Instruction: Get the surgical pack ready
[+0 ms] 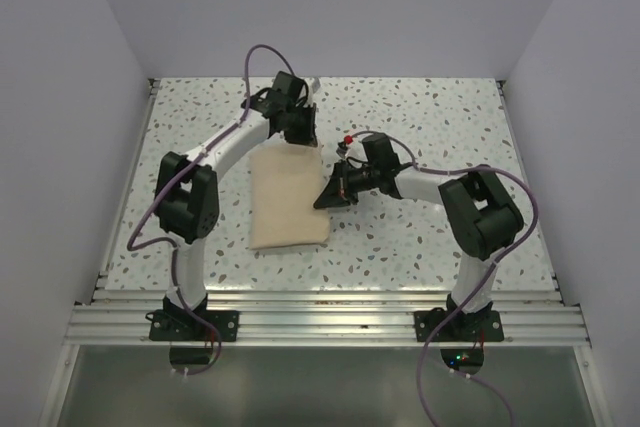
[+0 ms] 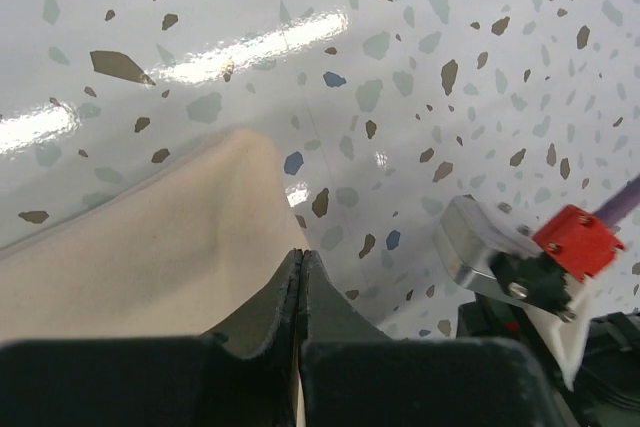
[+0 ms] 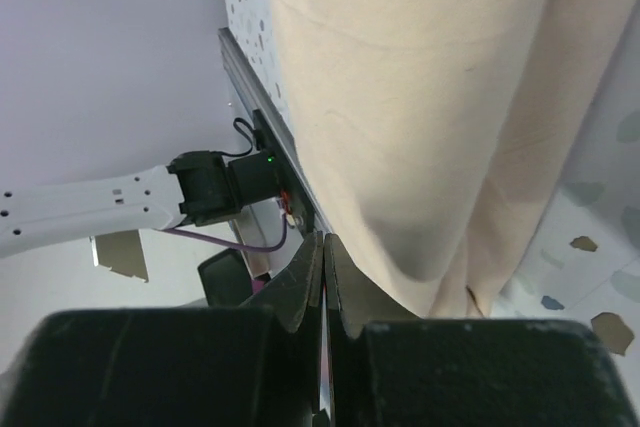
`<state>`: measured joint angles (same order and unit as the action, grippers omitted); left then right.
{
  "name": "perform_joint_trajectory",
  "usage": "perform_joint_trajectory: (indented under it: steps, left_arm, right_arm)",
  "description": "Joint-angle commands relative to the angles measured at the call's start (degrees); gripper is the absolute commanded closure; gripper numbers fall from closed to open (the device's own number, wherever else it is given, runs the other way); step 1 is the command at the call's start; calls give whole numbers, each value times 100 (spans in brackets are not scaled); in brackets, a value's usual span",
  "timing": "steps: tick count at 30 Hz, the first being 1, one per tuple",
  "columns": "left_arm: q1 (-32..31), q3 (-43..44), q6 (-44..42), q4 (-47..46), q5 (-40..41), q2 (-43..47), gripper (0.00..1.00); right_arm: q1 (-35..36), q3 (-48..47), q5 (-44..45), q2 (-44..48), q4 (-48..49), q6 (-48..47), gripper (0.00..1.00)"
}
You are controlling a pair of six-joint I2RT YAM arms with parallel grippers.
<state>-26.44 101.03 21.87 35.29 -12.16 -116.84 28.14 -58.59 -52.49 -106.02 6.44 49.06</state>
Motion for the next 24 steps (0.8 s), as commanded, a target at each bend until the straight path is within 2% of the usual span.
perform_joint_trajectory:
  steps: [1, 9, 13, 18, 20, 21, 24]
  left_arm:
    - [112, -67, -33, -171, -102, -75, 100]
    - [305, 337, -51, -382, -471, -1217, 100]
    - [376, 697, -130, -321, -471, -1325, 100]
    - [420, 901, -16, -66, -480, -580, 100]
    - [420, 734, 37, 39, -428, -192, 95]
    - [420, 647, 89, 127, -236, 219, 94]
    - [437, -10, 264, 653, 422, 983, 84]
  right_arm:
    - [34, 75, -270, -261, 244, -10, 99]
    - [104, 532, -271, -279, 218, -168, 99]
    - [157, 480, -236, -42, -168, -282, 99]
    - [130, 24, -52, 414, -1273, -844, 99]
    - [34, -196, 71, 494, -1740, -1229, 99]
    - [-19, -423, 325, 529, -2230, -1328, 99]
    - [-317, -801, 607, 468, -2873, -1600, 99]
